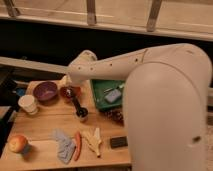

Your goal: Place brush in red bowl

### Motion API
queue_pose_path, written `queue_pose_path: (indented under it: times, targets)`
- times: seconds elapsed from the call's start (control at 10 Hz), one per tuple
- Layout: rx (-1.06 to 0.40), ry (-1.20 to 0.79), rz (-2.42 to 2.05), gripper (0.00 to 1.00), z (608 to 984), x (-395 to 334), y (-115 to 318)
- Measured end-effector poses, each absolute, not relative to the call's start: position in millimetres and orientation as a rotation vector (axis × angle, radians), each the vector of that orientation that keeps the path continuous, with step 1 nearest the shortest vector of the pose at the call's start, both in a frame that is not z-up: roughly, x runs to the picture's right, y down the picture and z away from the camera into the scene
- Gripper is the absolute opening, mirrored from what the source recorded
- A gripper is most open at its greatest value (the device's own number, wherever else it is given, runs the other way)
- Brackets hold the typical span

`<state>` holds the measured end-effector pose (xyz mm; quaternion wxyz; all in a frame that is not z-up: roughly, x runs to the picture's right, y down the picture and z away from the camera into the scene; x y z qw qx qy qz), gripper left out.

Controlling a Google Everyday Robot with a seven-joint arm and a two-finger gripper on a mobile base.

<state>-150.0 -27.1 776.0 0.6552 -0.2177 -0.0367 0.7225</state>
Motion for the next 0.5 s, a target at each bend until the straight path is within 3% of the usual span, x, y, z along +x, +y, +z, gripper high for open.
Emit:
queue_pose_path:
  times: [0.5]
  targets:
    - [-0.486,-0.096,1.653,0.80,769.5,-144.5,-26.9]
